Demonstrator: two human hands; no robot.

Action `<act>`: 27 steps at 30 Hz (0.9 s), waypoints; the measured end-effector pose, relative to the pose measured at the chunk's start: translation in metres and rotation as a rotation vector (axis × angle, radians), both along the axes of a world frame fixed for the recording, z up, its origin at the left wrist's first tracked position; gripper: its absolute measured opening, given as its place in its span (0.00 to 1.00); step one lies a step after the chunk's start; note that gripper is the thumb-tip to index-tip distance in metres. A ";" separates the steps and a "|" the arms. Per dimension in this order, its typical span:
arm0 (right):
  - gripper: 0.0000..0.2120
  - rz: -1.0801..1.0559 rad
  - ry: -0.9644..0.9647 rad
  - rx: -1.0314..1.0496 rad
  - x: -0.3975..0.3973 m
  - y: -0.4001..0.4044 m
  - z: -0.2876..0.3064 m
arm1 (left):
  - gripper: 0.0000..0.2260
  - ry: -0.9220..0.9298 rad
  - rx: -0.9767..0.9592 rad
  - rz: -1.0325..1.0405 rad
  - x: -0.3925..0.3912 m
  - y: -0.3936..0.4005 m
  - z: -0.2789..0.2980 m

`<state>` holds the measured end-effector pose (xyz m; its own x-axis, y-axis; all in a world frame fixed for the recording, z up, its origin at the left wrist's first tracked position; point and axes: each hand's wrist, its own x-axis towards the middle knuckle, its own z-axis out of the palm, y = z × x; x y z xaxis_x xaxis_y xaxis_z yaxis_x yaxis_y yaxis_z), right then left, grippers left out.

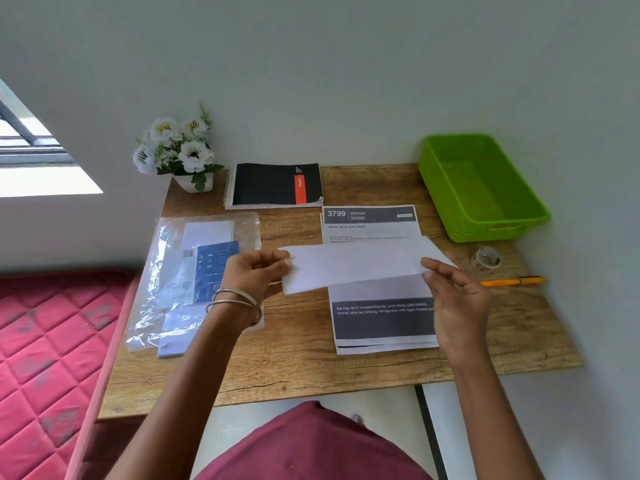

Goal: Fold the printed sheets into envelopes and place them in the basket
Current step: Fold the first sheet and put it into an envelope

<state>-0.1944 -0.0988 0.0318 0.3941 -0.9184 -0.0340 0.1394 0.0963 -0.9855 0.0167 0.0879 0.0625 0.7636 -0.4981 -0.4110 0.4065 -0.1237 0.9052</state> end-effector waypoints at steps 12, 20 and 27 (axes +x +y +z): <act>0.15 -0.096 0.468 -0.143 0.002 -0.019 -0.029 | 0.11 -0.432 0.369 -0.045 -0.014 -0.009 -0.048; 0.12 0.022 0.895 -0.474 0.010 -0.033 -0.045 | 0.14 -0.796 0.640 -0.245 -0.024 -0.021 -0.066; 0.12 0.171 1.128 -0.739 0.015 -0.025 -0.051 | 0.22 -1.260 0.824 -0.555 -0.041 -0.026 -0.075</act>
